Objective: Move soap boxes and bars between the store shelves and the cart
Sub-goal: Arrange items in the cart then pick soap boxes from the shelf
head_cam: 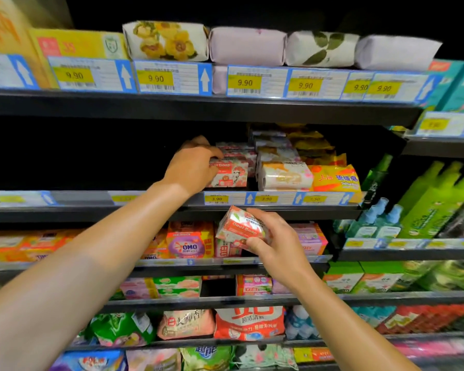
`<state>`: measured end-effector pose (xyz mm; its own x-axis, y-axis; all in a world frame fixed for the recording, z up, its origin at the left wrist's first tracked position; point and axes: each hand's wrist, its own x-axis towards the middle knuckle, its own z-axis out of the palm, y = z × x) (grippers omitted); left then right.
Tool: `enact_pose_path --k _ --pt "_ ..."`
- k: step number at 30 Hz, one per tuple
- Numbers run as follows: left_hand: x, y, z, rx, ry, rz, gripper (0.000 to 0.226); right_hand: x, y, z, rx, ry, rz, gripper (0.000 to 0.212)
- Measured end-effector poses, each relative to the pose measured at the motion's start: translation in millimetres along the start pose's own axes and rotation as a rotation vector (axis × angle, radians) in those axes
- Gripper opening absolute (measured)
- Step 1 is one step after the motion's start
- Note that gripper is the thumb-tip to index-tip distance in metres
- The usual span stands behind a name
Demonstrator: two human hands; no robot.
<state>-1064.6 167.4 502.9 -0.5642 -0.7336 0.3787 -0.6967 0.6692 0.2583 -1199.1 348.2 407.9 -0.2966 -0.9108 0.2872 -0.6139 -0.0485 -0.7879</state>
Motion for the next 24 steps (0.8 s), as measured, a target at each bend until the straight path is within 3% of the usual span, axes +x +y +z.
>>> enact_pose_path --k 24 --pt "8.8 27.5 4.9 0.061 -0.004 -0.045 0.035 1.1 11.9 -18.3 0.081 -0.002 -0.006 0.054"
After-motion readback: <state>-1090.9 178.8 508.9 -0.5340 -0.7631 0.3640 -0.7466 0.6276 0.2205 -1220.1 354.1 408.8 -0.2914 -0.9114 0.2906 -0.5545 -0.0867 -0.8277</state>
